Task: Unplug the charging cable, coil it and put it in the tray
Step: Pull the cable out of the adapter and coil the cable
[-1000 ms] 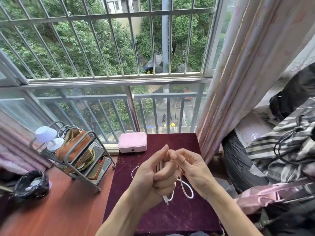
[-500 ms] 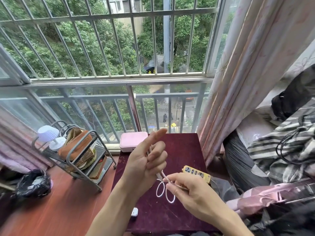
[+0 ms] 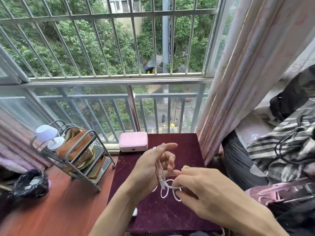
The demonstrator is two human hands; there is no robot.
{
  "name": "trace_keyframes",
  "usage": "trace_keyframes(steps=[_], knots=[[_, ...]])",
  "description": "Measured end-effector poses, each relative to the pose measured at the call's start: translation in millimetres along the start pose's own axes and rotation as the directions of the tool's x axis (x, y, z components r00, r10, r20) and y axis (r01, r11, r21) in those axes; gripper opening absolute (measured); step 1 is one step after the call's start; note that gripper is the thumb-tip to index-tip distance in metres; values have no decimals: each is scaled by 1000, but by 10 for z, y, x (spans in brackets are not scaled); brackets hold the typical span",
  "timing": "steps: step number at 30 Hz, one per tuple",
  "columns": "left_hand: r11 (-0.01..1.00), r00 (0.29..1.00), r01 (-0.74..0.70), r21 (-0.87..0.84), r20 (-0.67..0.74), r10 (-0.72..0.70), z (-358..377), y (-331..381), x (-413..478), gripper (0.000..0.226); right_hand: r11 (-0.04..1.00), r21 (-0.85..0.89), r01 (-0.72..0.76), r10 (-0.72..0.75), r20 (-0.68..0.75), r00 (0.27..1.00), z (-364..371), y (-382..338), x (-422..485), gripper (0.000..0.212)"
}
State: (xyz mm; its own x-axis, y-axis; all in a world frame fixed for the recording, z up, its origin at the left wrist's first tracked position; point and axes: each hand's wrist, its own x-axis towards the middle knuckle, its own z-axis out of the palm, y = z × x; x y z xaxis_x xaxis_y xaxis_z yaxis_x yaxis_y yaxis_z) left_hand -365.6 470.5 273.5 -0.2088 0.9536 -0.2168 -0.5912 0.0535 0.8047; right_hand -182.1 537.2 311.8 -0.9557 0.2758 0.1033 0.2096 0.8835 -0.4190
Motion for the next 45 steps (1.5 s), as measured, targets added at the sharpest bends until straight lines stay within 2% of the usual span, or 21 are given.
trace_keyframes(steps=[5, 8, 12, 14, 16, 19, 21, 25, 27, 29, 32, 33, 35, 36, 38, 42, 45], knots=[[990, 1000, 20, 137, -22, -17, 13, -15, -28, 37, 996, -40, 82, -81, 30, 996, -243, -67, 11, 30], [978, 999, 35, 206, -19, -32, 9, -19, -57, 40, 998, -42, 56, -56, 15, 998, -375, -52, 46, 29], [933, 969, 26, 358, 221, -112, 41, 19, -135, 41, 990, 142, 19, -17, -10, 1000, -441, 115, 209, 20], [945, 935, 76, 317, 307, -178, 76, 21, -158, 49, 966, 259, 20, -13, -31, 999, -403, 215, 297, 14], [965, 914, 131, 229, 349, -207, 92, 9, -163, 53, 924, 381, 2, 21, -57, 998, -349, 313, 355, 17], [963, 879, 230, 138, 396, -267, 106, 5, -168, 66, 831, 555, -36, 77, -51, 996, -268, 436, 421, 22], [961, 860, 258, 99, 429, -275, 127, 0, -176, 74, 769, 638, -46, 55, 6, 998, -211, 484, 454, 21], [956, 869, 175, 237, 420, -263, 152, 5, -222, 77, 539, 841, -39, -68, 90, 994, -142, 542, 483, 18], [951, 871, 153, 268, 418, -258, 163, 6, -242, 72, 474, 879, -44, -76, 91, 993, -102, 592, 494, 18], [961, 866, 175, 214, 430, -254, 180, 12, -259, 65, 389, 921, -27, -71, 60, 996, -12, 632, 492, 14], [973, 844, 216, 78, 486, -226, 182, 28, -276, 53, 164, 986, -34, -37, 41, 998, 180, 636, 491, 5], [971, 832, 239, 21, 510, -216, 184, 40, -278, 49, 97, 994, -46, -2, 46, 999, 242, 626, 491, 9], [955, 816, 279, -103, 550, -178, 184, 66, -271, 42, -3, 998, -57, 76, 57, 995, 363, 594, 476, 34], [944, 812, 287, -163, 565, -149, 187, 79, -267, 40, -35, 998, -50, 118, 54, 992, 426, 570, 461, 41], [922, 816, 284, -264, 571, -88, 196, 104, -250, 36, -51, 998, -26, 204, 36, 978, 547, 520, 440, 39], [907, 869, 200, -372, 495, 12, 184, 147, -196, 25, 12, 997, -70, 342, 62, 938, 776, 449, 401, 39], [908, 914, 124, -399, 403, 53, 146, 179, -139, 22, 170, 978, -117, 386, 43, 921, 854, 404, 363, 30]])
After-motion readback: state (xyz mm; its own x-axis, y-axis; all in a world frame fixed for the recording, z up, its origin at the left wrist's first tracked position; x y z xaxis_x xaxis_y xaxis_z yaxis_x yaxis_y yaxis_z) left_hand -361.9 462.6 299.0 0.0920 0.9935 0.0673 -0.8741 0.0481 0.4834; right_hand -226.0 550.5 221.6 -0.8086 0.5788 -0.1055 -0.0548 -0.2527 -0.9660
